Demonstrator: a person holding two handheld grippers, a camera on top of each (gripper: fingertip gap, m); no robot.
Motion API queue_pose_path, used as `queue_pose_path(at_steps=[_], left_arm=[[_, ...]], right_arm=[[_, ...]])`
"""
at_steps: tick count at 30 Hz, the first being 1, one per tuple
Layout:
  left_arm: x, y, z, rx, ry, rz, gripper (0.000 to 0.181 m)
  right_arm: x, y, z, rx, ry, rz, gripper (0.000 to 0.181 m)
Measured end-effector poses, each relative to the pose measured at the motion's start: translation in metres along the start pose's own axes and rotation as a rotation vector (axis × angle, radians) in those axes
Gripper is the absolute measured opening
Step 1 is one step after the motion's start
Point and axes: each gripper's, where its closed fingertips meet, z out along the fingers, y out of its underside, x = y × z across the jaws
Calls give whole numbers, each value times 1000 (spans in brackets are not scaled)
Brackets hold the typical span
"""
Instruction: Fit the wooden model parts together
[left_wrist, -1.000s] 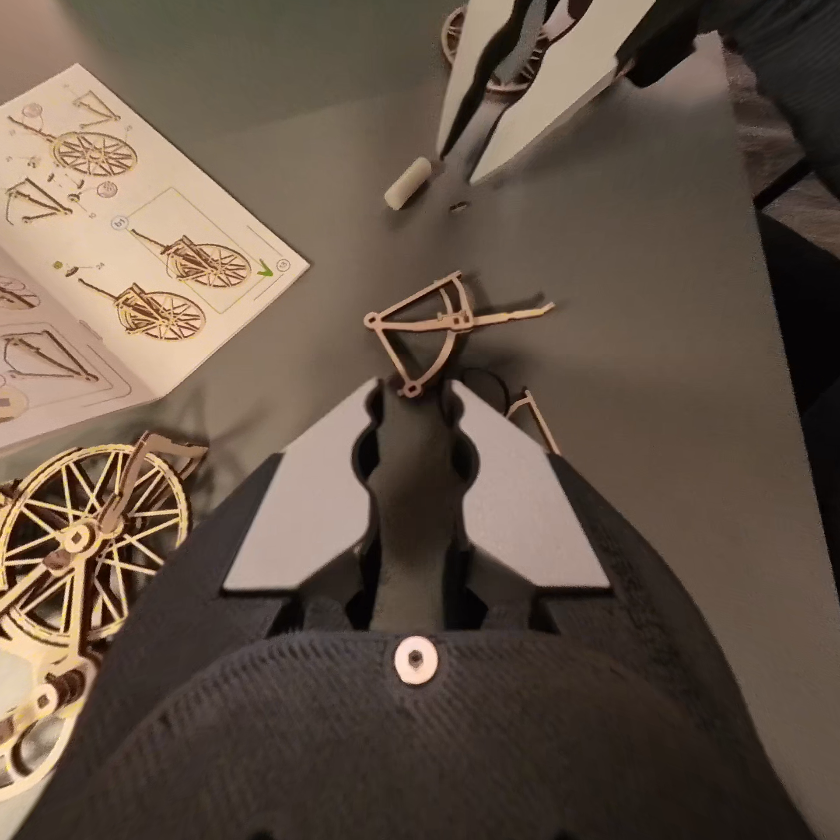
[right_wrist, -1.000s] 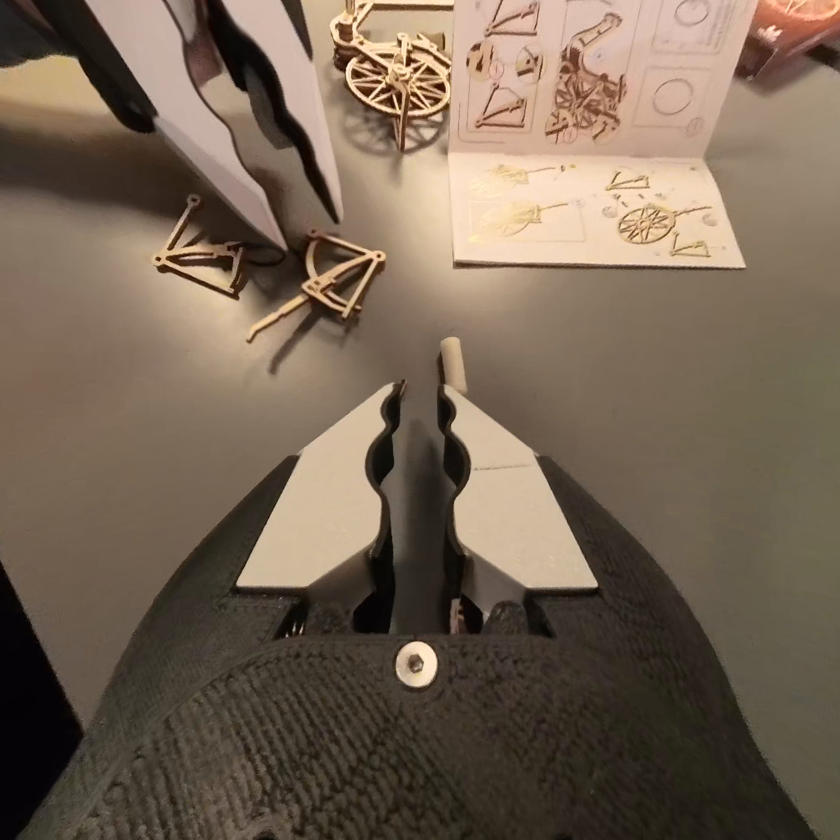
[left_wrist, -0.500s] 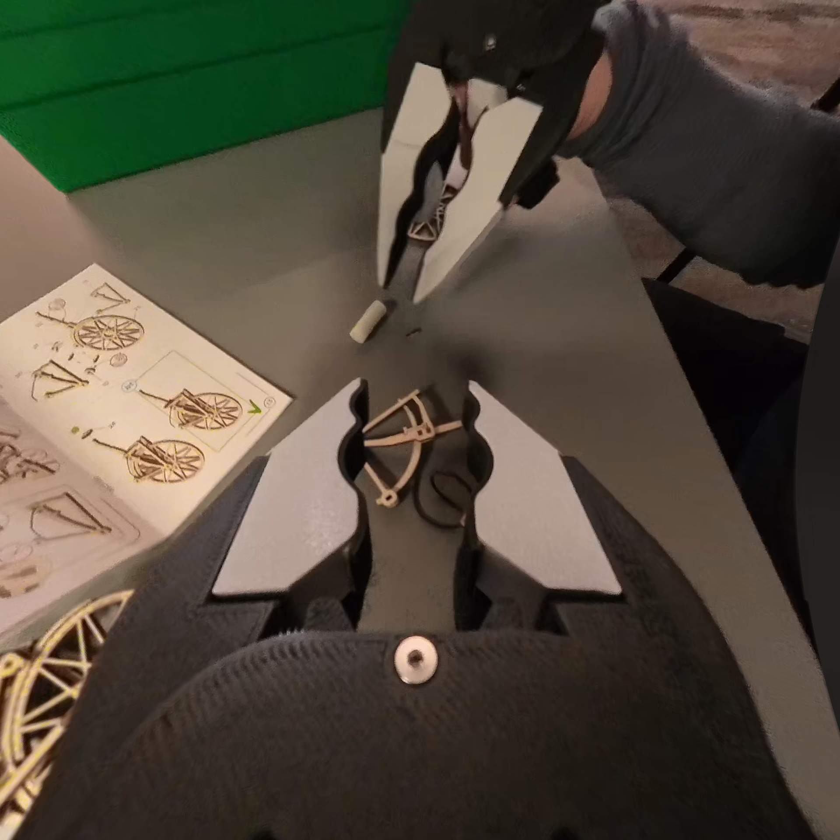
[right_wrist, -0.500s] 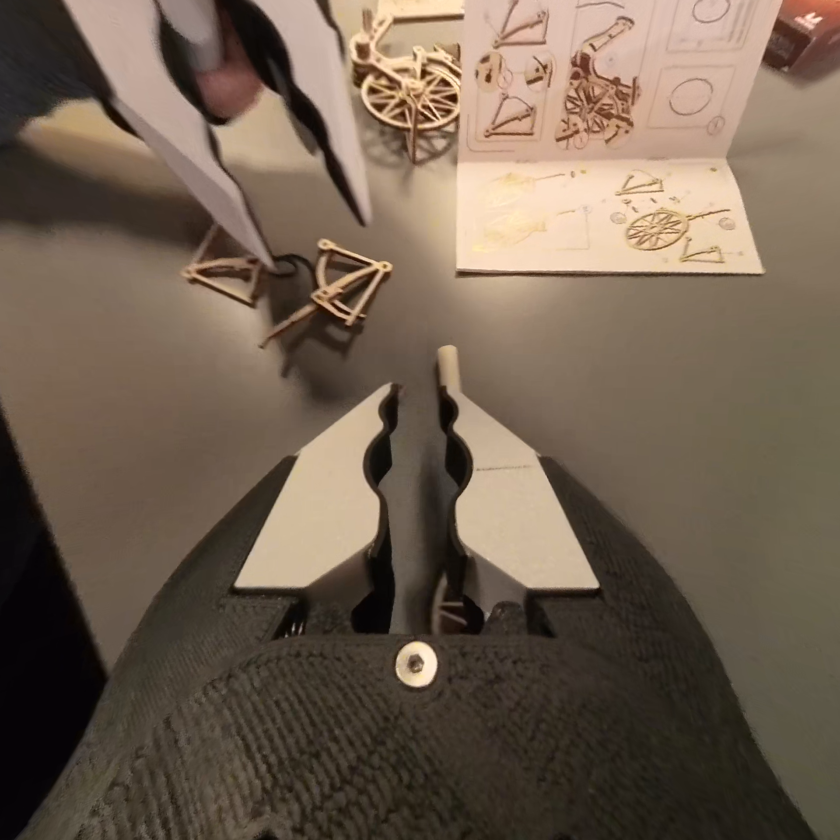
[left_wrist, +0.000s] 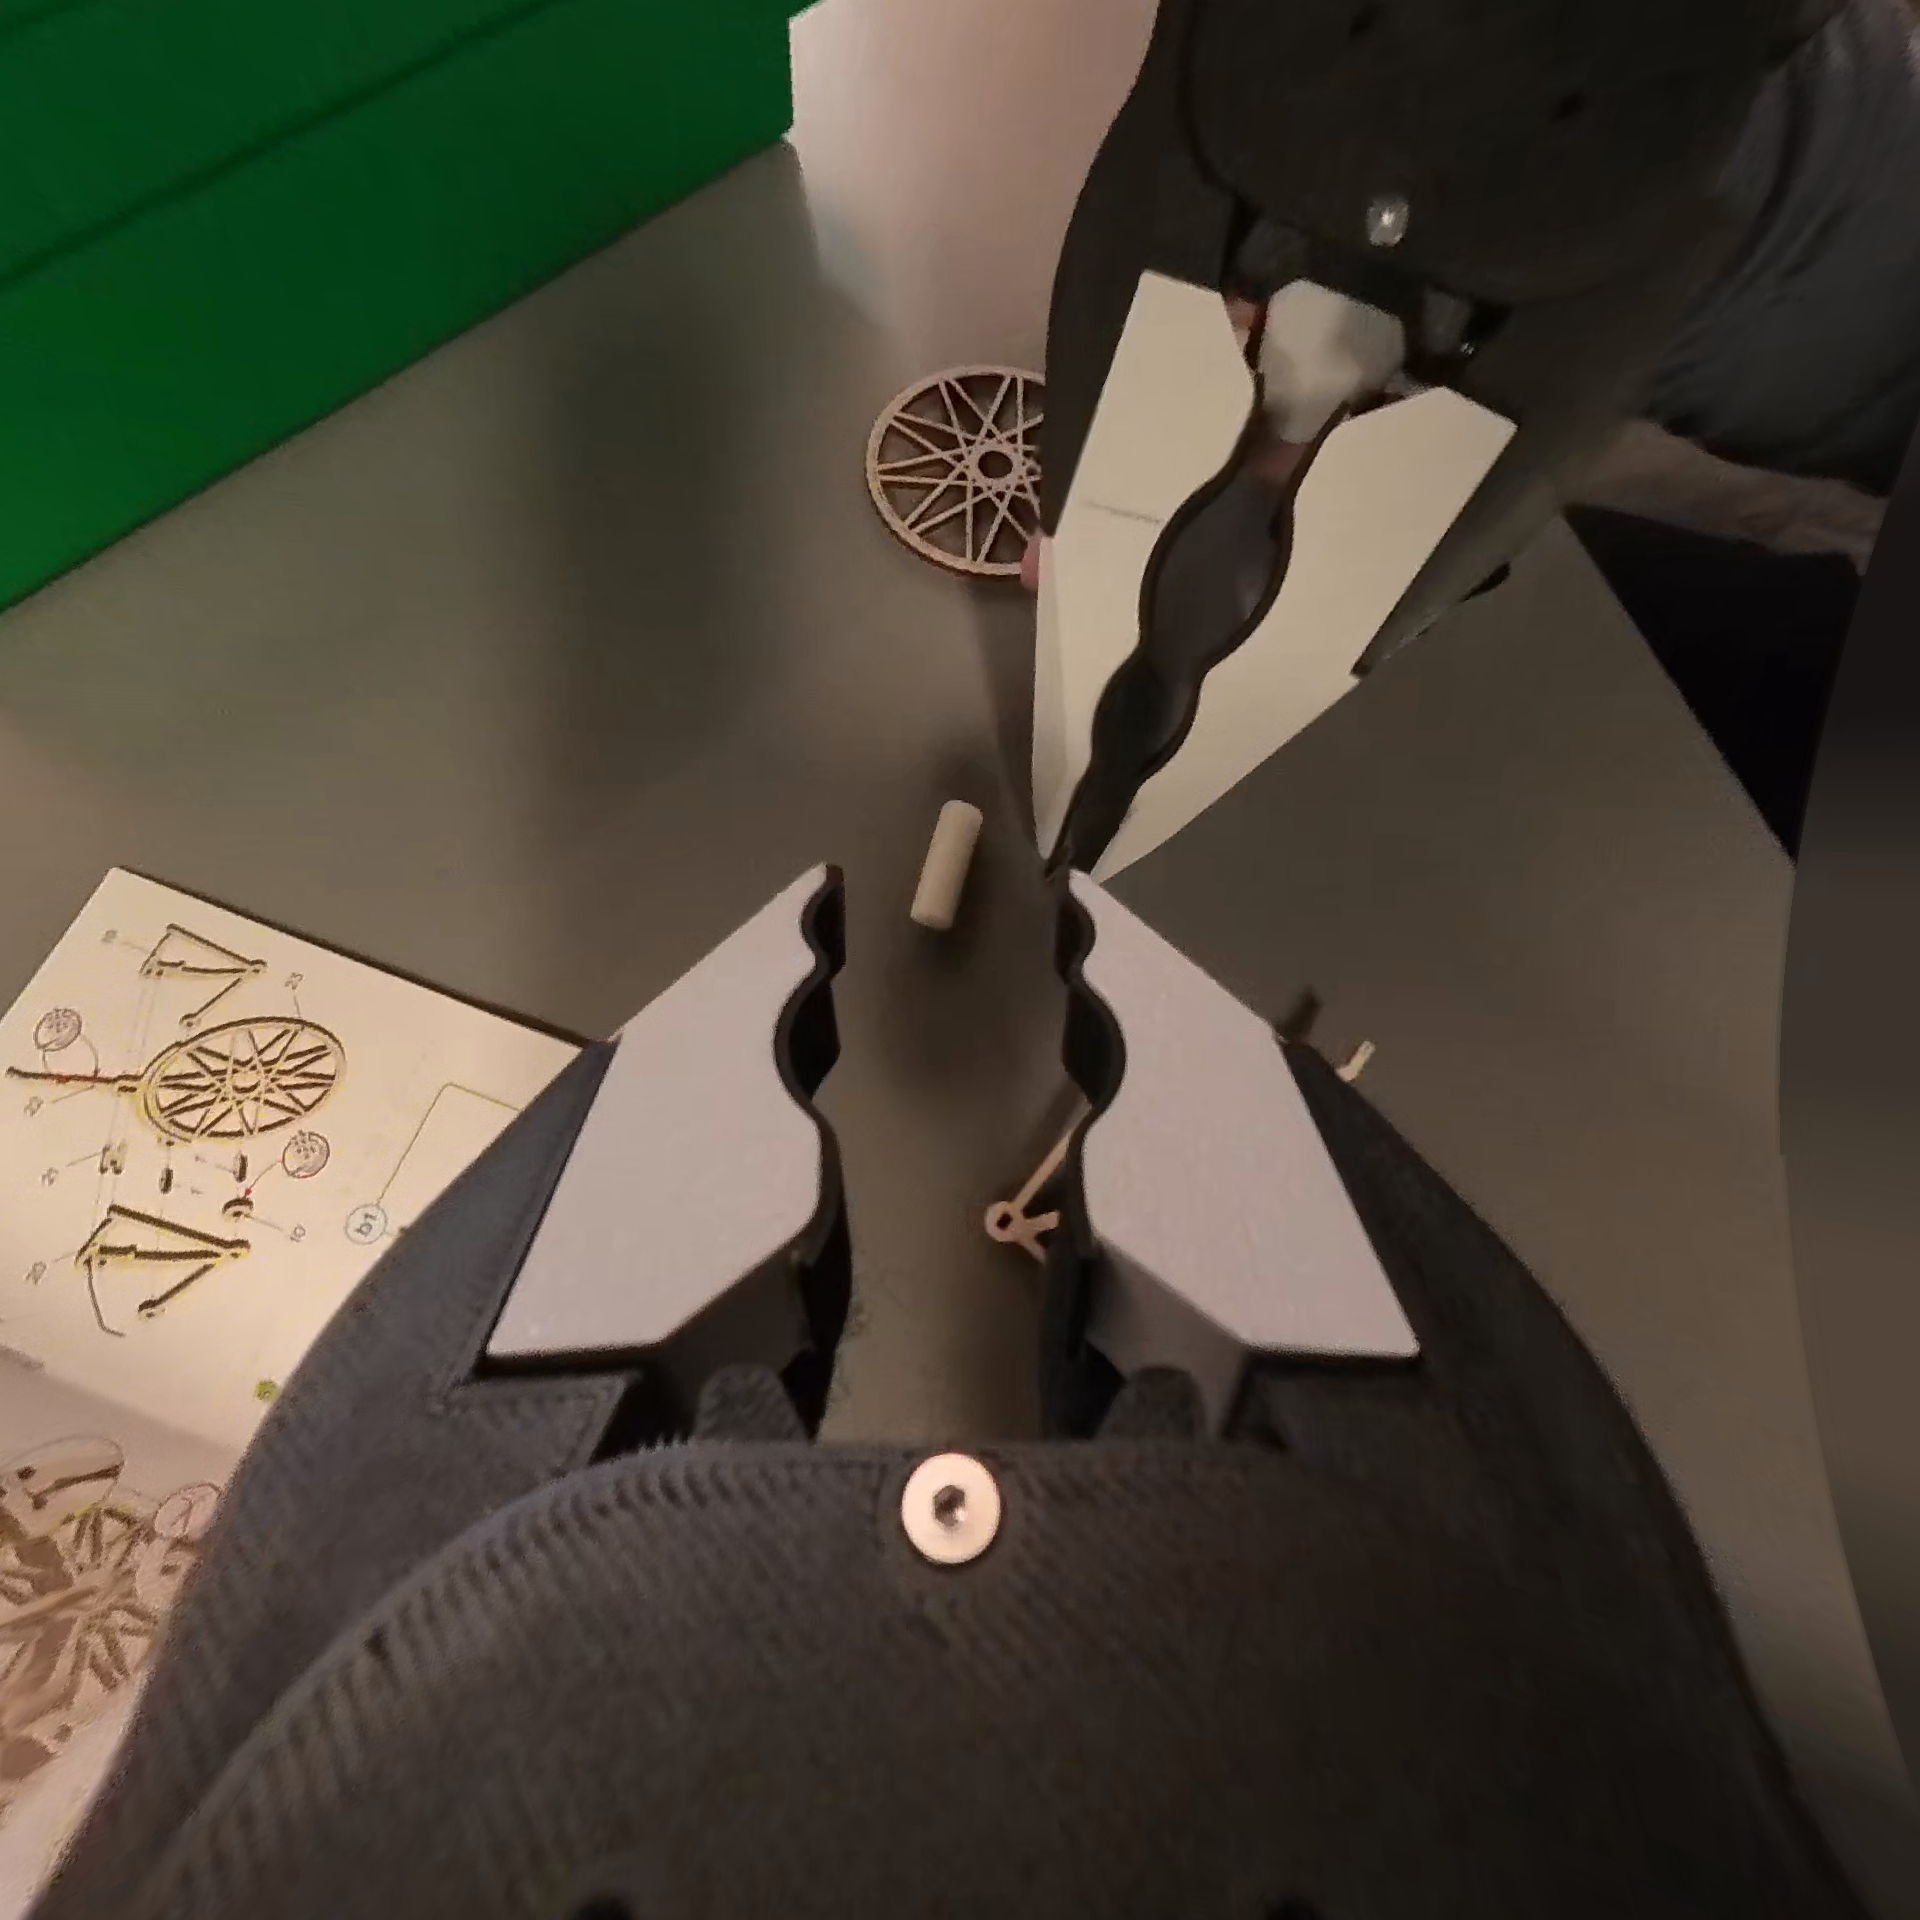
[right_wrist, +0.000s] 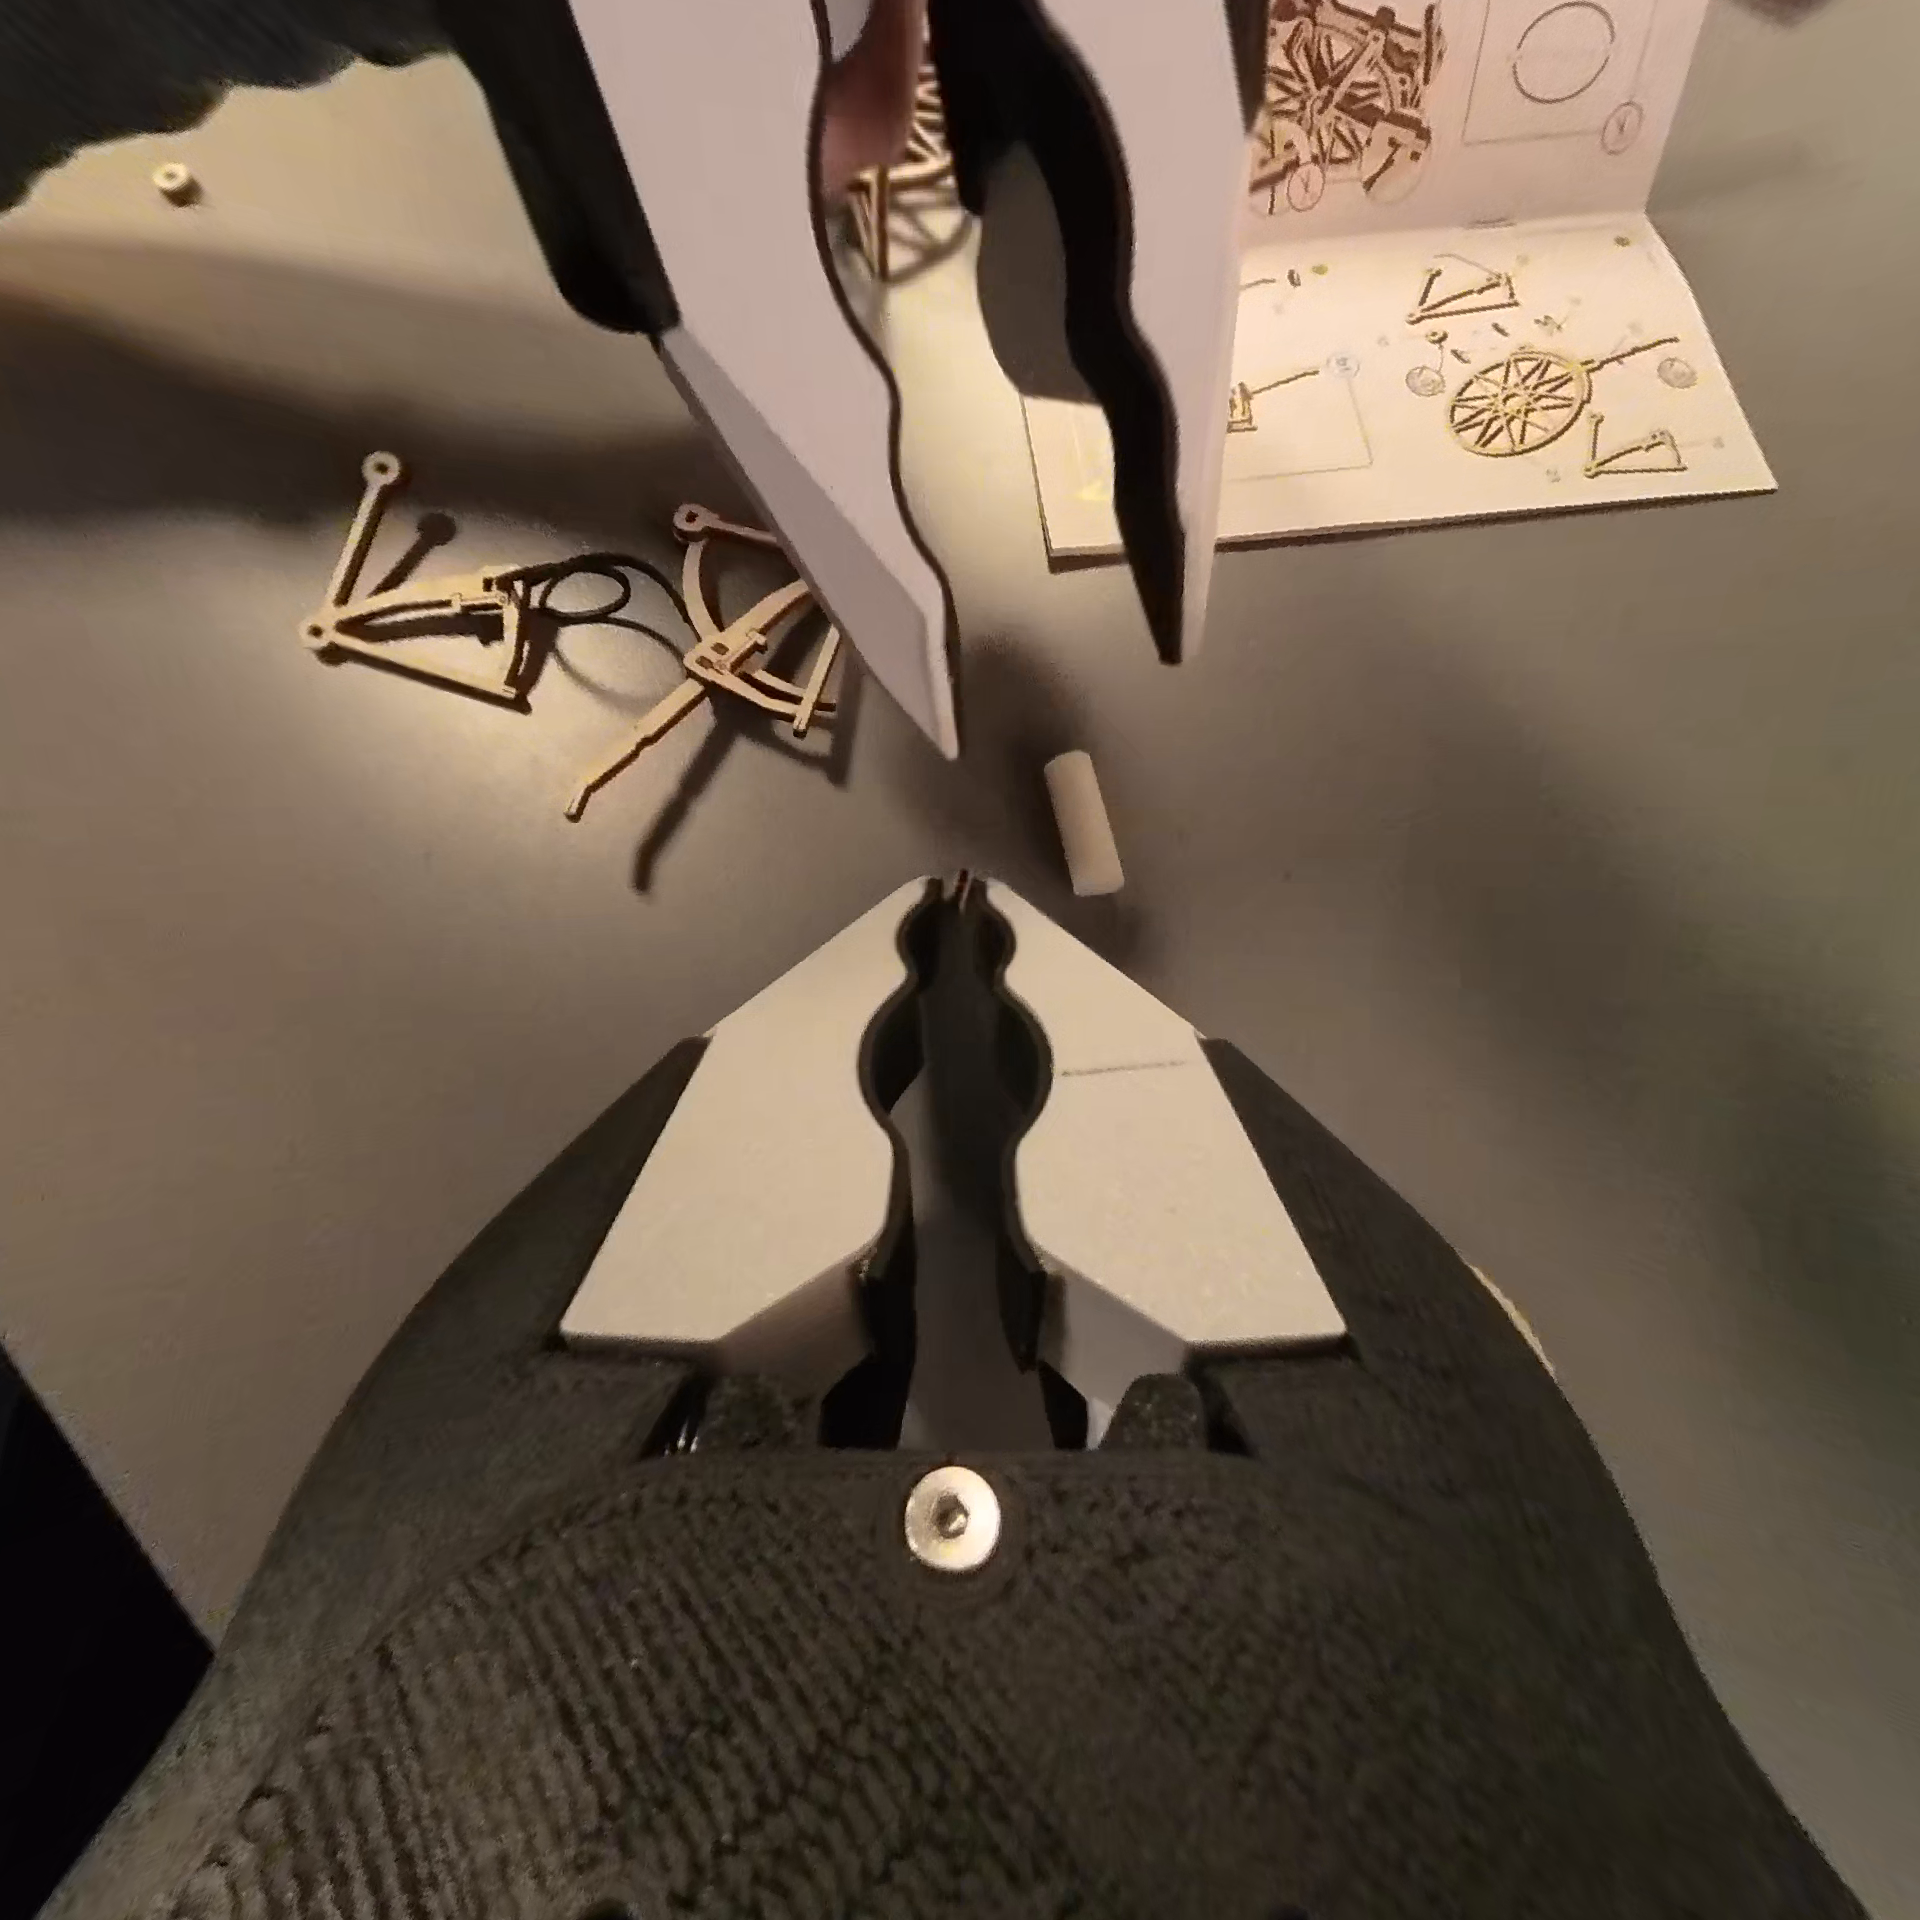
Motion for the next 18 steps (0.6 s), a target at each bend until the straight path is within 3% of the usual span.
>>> queue_pose_path(at_steps=[5,8,14,18], left_arm=[[0,10,10,-54,10,46,33],[0,15,15,-91,6,73,30],[-1,14,23,-113,-34,113,20],[-11,12,23,-125,-143,113,9]], right_arm=[[3,1,-2,-22,14,-54,0],[12,-8,-10,44,88,-168,0],[23,-11,-16,25,308,-479,0],[34,-19,-27,47,503,-561,0]])
